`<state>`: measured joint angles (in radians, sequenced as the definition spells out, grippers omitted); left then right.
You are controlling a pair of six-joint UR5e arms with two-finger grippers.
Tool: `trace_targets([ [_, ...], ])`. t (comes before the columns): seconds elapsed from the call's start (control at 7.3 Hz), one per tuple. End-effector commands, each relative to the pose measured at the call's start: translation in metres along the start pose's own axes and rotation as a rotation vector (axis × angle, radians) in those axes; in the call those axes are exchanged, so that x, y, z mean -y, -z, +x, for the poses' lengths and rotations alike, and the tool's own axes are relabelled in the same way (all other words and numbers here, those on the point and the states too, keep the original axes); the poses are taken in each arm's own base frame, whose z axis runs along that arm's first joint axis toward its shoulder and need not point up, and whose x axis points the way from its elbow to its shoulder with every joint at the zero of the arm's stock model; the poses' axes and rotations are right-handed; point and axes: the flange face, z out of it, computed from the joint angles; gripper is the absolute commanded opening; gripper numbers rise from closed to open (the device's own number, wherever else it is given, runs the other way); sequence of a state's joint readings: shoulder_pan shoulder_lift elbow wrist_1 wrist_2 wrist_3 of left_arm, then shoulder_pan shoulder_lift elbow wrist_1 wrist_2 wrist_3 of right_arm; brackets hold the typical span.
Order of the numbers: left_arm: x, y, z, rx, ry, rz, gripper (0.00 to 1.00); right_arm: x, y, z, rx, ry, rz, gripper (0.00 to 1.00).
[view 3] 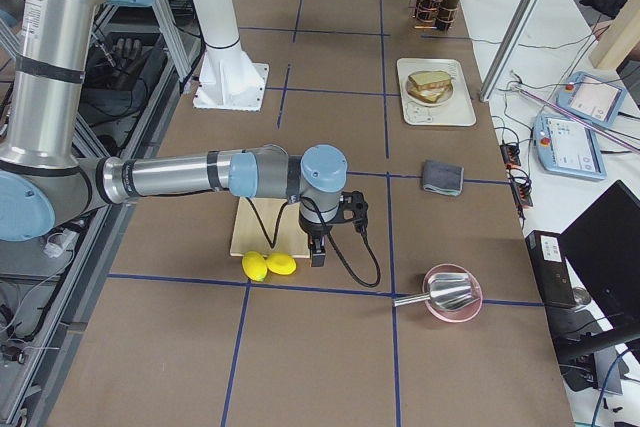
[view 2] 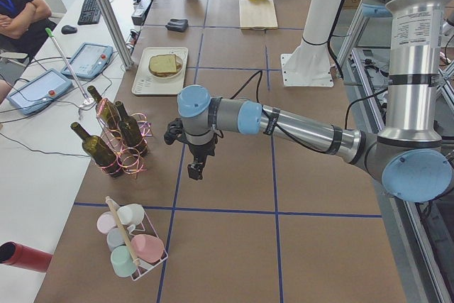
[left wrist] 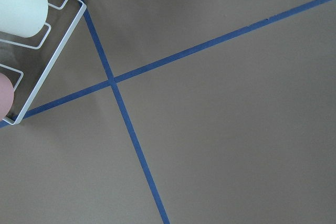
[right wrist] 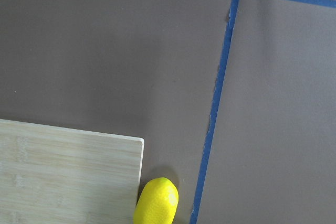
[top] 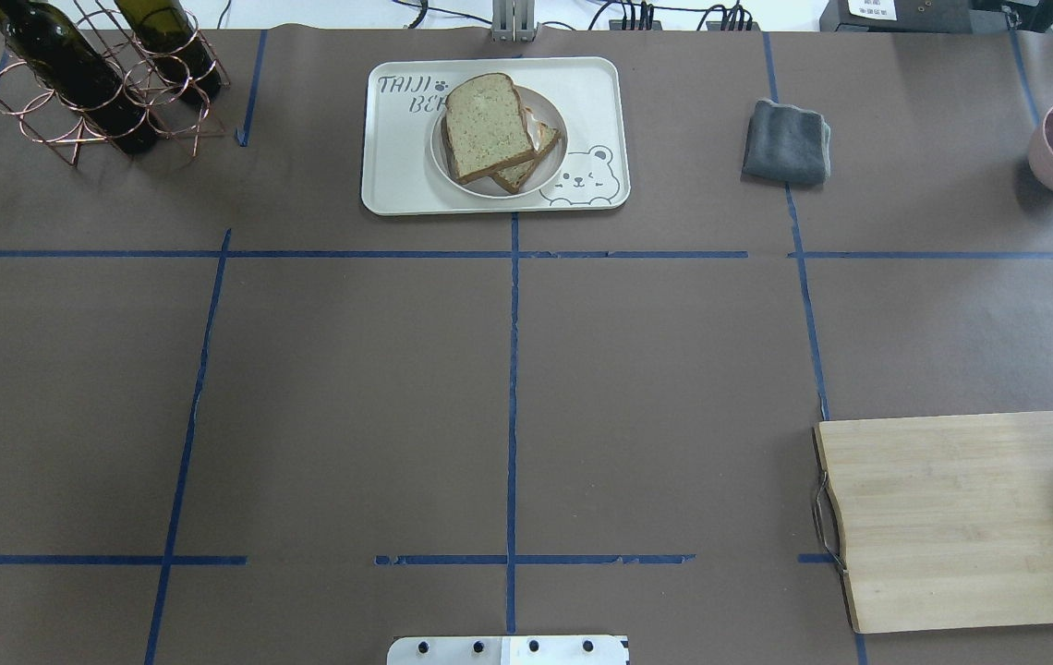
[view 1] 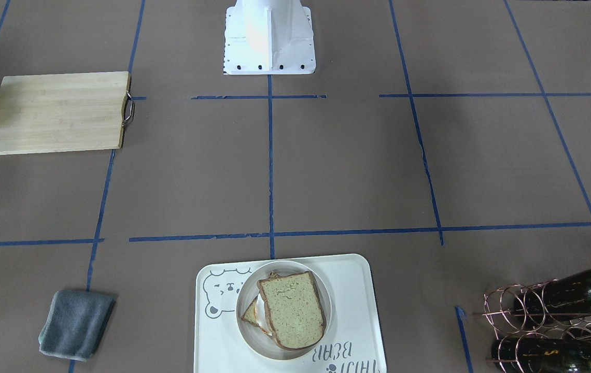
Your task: Make sandwich and place on tray
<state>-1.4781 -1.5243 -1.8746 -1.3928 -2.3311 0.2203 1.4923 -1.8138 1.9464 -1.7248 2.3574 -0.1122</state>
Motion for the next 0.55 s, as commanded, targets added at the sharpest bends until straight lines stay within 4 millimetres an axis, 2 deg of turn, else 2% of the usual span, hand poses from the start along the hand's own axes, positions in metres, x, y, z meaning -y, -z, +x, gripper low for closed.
trace_targets([
  [0.0,-0.0045,-0.0045,-0.0032,-0.047,0.066,-0.002,1.0,0.0002,0.0002,-0.0002,0.002,-0.002,0.0,1.0],
  [0.14,-0.0023,-0.0055,-0.0002,-0.093,0.179,0.006,1.0,-0.0005,0.0002,-0.0003,0.002,-0.005,-0.001,1.0],
  [0.41,-0.0057,-0.002,0.0035,-0.097,0.145,0.018,1.0,0.0,0.0007,0.0004,-0.009,-0.004,-0.001,1.0],
])
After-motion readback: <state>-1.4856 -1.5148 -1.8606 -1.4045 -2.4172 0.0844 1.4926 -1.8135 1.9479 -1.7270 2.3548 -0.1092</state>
